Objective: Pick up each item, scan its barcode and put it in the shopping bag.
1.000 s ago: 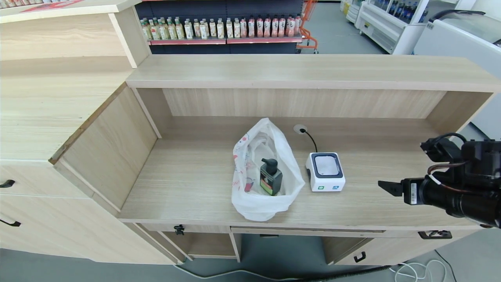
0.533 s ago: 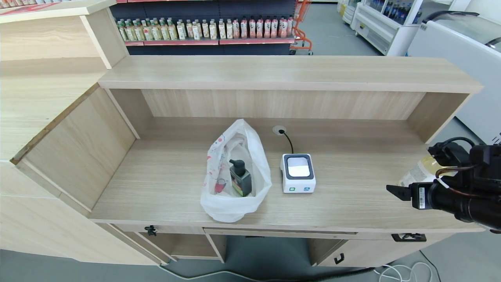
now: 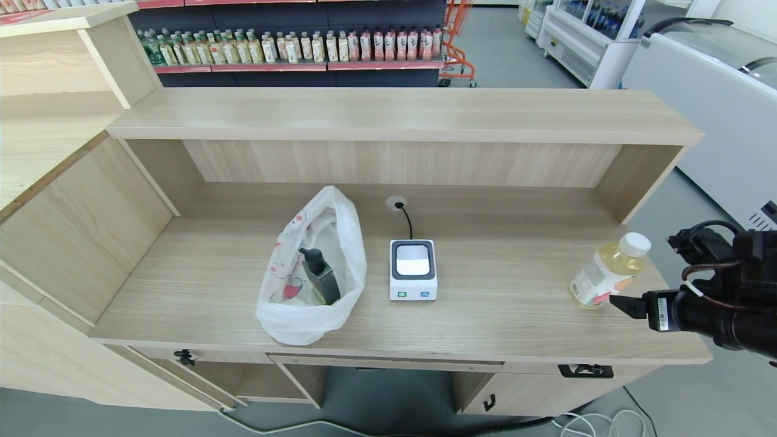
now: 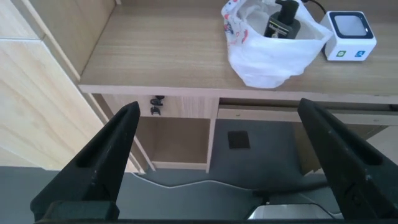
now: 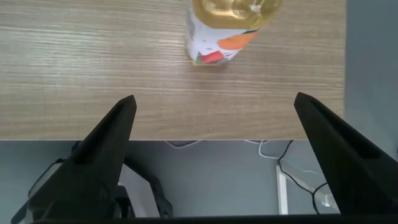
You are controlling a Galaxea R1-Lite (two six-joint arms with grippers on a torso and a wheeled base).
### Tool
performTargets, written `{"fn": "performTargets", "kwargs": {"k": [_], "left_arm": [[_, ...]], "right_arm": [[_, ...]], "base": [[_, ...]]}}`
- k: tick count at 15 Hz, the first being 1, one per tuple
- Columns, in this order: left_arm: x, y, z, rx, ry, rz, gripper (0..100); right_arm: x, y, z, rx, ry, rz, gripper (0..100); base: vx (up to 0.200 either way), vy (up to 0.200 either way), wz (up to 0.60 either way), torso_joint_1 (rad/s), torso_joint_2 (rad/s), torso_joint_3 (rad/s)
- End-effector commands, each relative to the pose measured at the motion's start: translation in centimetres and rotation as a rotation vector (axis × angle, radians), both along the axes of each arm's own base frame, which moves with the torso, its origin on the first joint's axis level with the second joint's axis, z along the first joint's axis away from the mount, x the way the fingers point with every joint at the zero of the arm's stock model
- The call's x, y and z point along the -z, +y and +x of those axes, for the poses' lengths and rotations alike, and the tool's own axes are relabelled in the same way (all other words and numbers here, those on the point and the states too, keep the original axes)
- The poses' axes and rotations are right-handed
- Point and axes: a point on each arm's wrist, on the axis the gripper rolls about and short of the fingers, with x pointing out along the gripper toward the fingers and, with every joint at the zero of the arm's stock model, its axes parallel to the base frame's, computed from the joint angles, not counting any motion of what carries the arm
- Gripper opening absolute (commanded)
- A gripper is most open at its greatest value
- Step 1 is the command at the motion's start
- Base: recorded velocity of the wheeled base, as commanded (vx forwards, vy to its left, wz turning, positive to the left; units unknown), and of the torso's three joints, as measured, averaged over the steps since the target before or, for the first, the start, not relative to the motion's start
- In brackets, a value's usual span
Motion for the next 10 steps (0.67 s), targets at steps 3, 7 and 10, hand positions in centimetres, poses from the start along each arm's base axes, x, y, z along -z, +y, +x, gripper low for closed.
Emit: {"fn": "performTargets", "kwargs": {"k": [3, 7, 10], "left_arm": [[0.0, 0.0, 0.0, -0.001, -0.001, -0.002, 100], [0.0, 0.0, 0.0, -0.001, -0.001, -0.001, 100], [0.0, 0.0, 0.0, -0.001, -0.001, -0.001, 100]], "right_arm": [[0.5, 0.1, 0.1, -0.005, 0.019, 0.007, 100], [1.3, 1.2, 0.3, -0.115, 0.043, 0.081, 100], [1.7, 2.5, 0.7, -0.186, 0.040, 0.094, 100]], "base": [[0.000, -0.200, 0.00, 0.001, 0.00, 0.001], [0.000, -0.200, 0.00, 0.002, 0.00, 0.004], [0.000, -0.200, 0.00, 0.001, 0.01, 0.004]]}}
